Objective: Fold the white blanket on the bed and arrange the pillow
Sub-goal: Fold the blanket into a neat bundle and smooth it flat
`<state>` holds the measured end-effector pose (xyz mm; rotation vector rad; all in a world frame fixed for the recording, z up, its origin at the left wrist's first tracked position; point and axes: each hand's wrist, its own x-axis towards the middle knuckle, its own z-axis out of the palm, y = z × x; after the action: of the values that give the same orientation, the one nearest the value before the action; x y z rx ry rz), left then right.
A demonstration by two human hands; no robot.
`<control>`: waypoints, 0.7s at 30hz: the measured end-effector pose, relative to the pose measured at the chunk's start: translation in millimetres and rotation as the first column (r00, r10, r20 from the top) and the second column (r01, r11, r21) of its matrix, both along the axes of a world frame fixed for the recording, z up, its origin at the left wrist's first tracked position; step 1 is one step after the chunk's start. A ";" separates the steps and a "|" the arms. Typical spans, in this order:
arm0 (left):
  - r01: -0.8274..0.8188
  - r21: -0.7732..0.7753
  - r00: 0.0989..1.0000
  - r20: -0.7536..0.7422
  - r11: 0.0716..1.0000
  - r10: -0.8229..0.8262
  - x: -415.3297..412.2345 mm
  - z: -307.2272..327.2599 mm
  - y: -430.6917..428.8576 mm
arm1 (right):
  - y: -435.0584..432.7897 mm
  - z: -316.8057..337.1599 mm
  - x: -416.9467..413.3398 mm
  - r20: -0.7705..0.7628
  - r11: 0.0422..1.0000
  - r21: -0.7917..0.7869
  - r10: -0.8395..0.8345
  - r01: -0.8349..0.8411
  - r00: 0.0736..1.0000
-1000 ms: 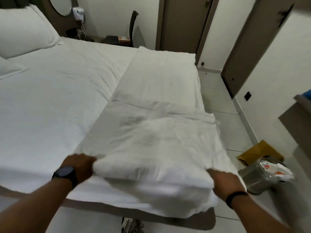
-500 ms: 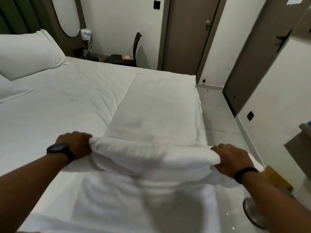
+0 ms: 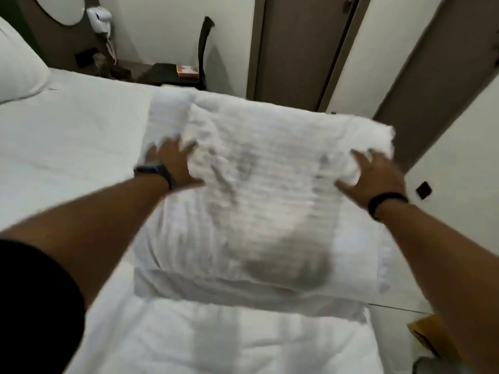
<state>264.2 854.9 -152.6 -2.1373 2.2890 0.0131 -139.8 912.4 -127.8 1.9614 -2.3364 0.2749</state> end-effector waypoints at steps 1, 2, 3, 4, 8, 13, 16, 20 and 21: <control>0.027 0.153 0.999 0.014 0.988 -0.029 -9.9 -36.0 3.8 | -4.3 -29.1 3.2 0.013 0.995 0.095 0.021 -0.022 1.000; 0.026 0.291 1.000 0.010 0.956 -0.030 -18.4 -69.3 9.1 | -8.4 -57.4 5.1 0.032 0.982 0.188 0.026 -0.032 0.999; 0.004 0.398 1.000 -0.003 0.918 -0.003 -23.5 -100.5 16.0 | -11.3 -85.0 4.9 0.058 0.960 0.276 0.021 -0.036 0.998; -0.030 0.457 0.999 -0.007 0.889 0.037 -25.8 -128.5 23.4 | -13.3 -111.6 2.8 0.087 0.936 0.349 0.009 -0.039 0.996; -0.104 0.424 0.993 -0.005 0.900 0.117 -19.6 -207.6 35.2 | -9.9 -208.4 -13.3 0.162 0.857 0.509 -0.002 -0.082 0.987; -0.105 0.286 0.994 0.022 0.953 0.103 -21.6 -245.7 29.3 | -15.3 -278.9 -22.6 0.169 0.915 0.385 0.060 -0.121 0.984; -0.106 0.244 0.994 0.027 0.964 0.102 -22.5 -254.2 27.2 | -27.1 -288.2 -26.1 0.152 0.925 0.359 0.071 -0.122 0.986; -0.113 0.239 0.994 0.018 0.964 0.111 -21.8 -255.0 30.6 | -26.5 -285.6 -25.2 0.143 0.924 0.364 0.073 -0.122 0.987; -0.108 0.239 0.994 0.018 0.965 0.107 -21.7 -253.7 32.4 | -24.6 -283.1 -24.3 0.139 0.920 0.374 0.072 -0.119 0.988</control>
<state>242.5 887.4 -406.3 -2.1289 2.0442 0.2708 -164.1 887.8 -411.0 2.2937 -2.5313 -0.0666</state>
